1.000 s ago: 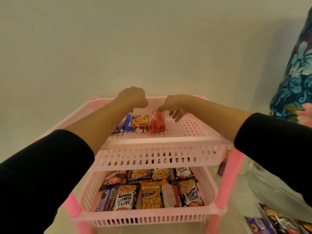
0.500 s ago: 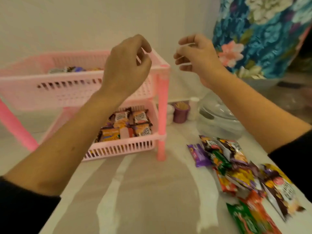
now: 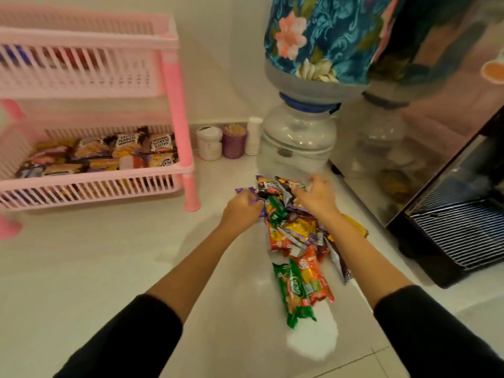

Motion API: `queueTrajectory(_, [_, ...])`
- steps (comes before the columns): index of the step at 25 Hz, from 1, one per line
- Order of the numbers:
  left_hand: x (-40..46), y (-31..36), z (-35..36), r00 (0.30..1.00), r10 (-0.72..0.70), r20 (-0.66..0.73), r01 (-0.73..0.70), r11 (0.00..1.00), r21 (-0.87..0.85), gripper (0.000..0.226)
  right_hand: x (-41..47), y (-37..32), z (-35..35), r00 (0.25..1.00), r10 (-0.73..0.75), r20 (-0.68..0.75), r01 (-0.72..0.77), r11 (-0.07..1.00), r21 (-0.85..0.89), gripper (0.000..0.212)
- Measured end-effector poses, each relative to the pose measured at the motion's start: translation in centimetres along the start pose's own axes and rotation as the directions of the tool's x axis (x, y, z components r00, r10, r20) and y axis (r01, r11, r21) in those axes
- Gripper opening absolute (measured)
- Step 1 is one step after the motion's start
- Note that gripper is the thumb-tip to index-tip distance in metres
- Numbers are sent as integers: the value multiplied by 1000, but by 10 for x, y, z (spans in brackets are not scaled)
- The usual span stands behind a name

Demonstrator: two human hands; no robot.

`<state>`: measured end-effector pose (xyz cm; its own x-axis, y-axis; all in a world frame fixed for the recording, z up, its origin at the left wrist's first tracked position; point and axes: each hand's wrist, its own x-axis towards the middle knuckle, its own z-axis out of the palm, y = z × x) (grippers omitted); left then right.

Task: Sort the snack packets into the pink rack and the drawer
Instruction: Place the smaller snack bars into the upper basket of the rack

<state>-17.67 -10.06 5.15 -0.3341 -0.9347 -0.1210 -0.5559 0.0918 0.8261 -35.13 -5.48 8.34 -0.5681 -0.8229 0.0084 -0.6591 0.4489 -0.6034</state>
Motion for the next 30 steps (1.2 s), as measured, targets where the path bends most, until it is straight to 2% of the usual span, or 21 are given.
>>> queueTrajectory(2, [14, 9, 23, 996, -84, 29, 84, 996, 4, 28, 8, 10, 5, 980, 118, 162, -114, 993, -35, 76])
queueTrajectory(4, [27, 18, 41, 994, -96, 60, 92, 994, 58, 39, 15, 13, 12, 963, 143, 229, -146, 989, -4, 82])
queueTrajectory(5, [33, 21, 48, 991, -114, 72, 110, 992, 62, 44, 19, 14, 16, 968, 142, 207, -148, 989, 15, 74])
queueTrajectory(7, [42, 23, 57, 974, -207, 91, 210, 978, -18, 45, 24, 14, 21, 981, 152, 122, -160, 986, 56, 39])
queueTrajectory(8, [43, 22, 60, 962, -258, 95, 266, 960, -87, 44, 24, 15, 22, 985, 151, 86, -159, 983, 96, 36])
queueTrajectory(11, [44, 19, 60, 957, -280, 81, 291, 916, -277, 31, 24, 20, 24, 990, 141, 10, -140, 963, 231, 32])
queueTrajectory(13, [39, 19, 53, 956, -282, 81, 291, 880, -375, 18, 22, 17, 18, 992, 127, -11, -114, 925, 363, 39])
queueTrajectory(14, [36, 21, 47, 950, -288, 118, 311, 846, -434, 18, 20, 12, 14, 994, 109, -22, -89, 899, 429, 41])
queueTrajectory(17, [21, 34, 21, 934, -241, 263, 351, 752, -557, 49, 9, -13, -3, 997, 14, -70, 29, 817, 576, 39])
queueTrajectory(19, [8, 50, -10, 942, -161, 293, 312, 740, -596, 58, 2, -37, -16, 992, -55, -112, 117, 728, 675, 32])
queueTrajectory(23, [-16, 89, -95, 968, 29, 249, 140, 762, -633, 58, -11, -108, -50, 971, -182, -156, 230, 519, 823, 26])
queueTrajectory(25, [-25, 108, -143, 977, 105, 185, 26, 805, -593, 51, -16, -153, -64, 946, -275, -173, 287, 455, 843, 23])
queueTrajectory(27, [-28, 125, -188, 980, 164, 112, -84, 852, -517, 59, -17, -200, -73, 916, -360, -175, 321, 398, 859, 22])
queueTrajectory(29, [-22, 139, -235, 979, 204, -6, -188, 888, -421, 65, -12, -248, -79, 901, -392, -186, 343, 381, 859, 31])
queueTrajectory(30, [-14, 145, -261, 971, 230, -65, -236, 889, -392, 61, -7, -272, -81, 896, -402, -187, 352, 388, 852, 37])
